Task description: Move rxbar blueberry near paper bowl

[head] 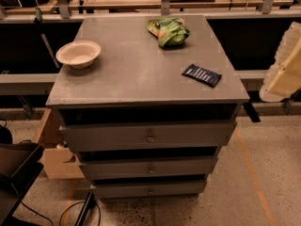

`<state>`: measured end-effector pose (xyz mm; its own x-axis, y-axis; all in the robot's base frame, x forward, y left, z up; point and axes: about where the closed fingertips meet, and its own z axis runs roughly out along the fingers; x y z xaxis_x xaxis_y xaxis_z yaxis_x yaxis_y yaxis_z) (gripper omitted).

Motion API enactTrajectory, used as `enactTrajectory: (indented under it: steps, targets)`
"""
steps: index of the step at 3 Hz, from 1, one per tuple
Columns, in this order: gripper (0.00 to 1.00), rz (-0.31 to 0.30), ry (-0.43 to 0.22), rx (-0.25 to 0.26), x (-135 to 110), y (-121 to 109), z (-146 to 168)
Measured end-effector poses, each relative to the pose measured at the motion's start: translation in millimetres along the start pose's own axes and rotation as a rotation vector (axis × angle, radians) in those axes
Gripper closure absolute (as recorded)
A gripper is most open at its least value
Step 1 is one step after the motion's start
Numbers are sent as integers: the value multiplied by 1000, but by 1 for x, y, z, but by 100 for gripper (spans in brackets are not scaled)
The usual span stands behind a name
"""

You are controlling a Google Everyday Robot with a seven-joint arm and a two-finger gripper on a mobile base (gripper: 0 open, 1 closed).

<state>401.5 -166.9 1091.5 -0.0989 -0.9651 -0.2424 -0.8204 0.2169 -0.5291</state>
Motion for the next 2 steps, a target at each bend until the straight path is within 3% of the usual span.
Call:
enactTrajectory:
  steps: [1,2]
  targets:
    - [0,0,0,0,0,0,0]
    - [0,30,-65,35,-4,-9,5]
